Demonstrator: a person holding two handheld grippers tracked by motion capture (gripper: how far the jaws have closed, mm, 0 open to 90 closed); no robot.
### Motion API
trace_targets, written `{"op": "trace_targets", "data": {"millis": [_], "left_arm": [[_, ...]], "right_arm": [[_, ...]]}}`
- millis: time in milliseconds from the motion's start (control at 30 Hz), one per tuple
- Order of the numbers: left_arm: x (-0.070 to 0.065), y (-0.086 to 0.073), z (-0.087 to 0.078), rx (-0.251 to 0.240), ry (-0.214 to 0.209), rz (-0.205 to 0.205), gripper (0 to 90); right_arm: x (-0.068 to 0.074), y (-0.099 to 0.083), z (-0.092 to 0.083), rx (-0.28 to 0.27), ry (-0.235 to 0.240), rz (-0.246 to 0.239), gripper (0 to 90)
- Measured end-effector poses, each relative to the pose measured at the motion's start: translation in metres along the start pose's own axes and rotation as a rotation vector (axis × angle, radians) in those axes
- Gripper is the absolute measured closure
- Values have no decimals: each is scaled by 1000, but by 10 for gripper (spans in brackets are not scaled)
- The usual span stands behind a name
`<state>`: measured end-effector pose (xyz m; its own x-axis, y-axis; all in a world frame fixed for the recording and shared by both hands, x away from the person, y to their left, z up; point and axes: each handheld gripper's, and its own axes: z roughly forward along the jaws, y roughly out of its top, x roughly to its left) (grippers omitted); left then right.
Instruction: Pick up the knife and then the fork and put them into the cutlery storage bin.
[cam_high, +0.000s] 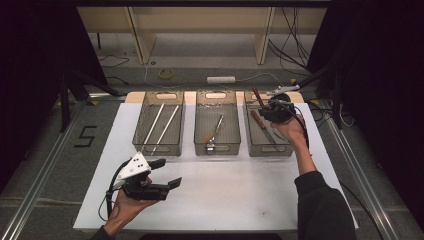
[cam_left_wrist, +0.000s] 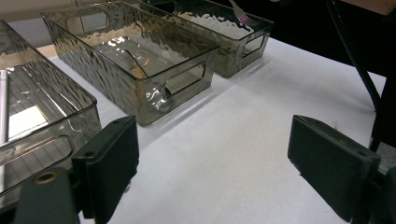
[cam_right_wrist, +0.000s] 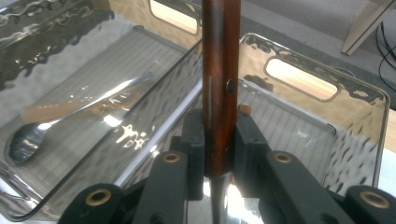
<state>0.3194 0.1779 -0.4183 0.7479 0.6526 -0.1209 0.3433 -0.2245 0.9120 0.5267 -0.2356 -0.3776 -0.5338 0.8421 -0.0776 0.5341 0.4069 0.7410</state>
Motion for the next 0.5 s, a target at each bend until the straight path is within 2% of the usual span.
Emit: {"op": "trace_targets", "data": {"millis": [500], "left_arm": [[0, 0, 0, -5, 3, 0, 161]], "right_arm": [[-5, -10, 15, 43, -18, 29, 776]]}}
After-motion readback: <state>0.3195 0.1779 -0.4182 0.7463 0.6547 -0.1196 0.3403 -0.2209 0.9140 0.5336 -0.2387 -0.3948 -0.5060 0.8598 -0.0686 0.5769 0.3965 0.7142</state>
